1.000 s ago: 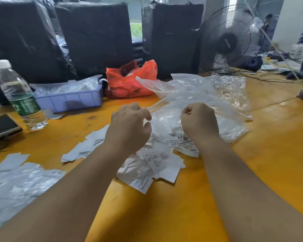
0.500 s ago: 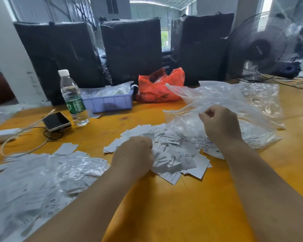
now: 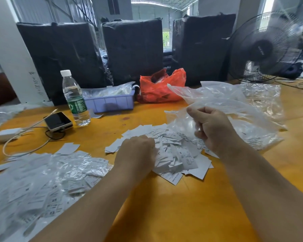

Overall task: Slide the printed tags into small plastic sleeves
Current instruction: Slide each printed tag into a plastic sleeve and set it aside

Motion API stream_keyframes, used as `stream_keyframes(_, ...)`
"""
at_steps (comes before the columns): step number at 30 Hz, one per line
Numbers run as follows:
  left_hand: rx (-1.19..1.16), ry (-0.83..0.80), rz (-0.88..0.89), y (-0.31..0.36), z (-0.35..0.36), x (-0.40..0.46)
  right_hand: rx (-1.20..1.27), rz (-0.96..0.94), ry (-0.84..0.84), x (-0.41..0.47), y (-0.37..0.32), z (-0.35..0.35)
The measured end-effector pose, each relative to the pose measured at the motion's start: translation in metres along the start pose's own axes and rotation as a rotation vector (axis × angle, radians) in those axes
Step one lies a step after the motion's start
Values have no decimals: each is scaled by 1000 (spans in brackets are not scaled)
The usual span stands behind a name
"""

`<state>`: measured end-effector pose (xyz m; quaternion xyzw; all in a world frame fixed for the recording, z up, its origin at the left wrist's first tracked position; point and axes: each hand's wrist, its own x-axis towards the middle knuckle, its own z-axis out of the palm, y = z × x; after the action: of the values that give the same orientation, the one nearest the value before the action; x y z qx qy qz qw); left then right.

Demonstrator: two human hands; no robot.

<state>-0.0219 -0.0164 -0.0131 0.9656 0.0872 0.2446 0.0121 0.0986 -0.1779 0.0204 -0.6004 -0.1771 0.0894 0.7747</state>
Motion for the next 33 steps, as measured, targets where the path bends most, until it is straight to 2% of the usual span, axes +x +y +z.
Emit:
stream_keyframes(2, -96, 78, -36, -2, -6, -1, 68, 37, -102, -4, 2, 9)
stream_keyframes(4, -288, 120, -101, -4, -18, -4, 82, 60, -144, -9, 3, 18)
stream_keyframes(7, -550, 107, -103, -12, -39, -19, 111, 64, -188, -19, 5, 30)
stream_keyframes(9, -621, 73, -149, -17, -51, -32, 82, 49, -273, -29, 6, 39)
stream_keyframes(12, -820, 21, -313, -23, -54, -50, 62, 34, -400, -46, 9, 52)
stream_keyframes(16, -1231, -58, -580, -24, -49, -56, 23, 78, -453, -61, 14, 64)
stream_keyframes(17, -1261, -82, -564, -24, -48, -58, 16, 84, -460, -63, 15, 67)
stream_keyframes(20, -1158, -71, -466, -24, -45, -66, 7, 97, -477, -70, 16, 74)
stream_keyframes(23, -1160, -13, -489, -27, -42, -69, -5, 112, -497, -74, 15, 76)
stream_keyframes(28, -1231, -23, -475, -28, -43, -67, -62, 125, -517, -76, 11, 76)
stream_keyframes(33, -1192, -33, -430, -27, -43, -70, -104, 164, -535, -77, 8, 75)
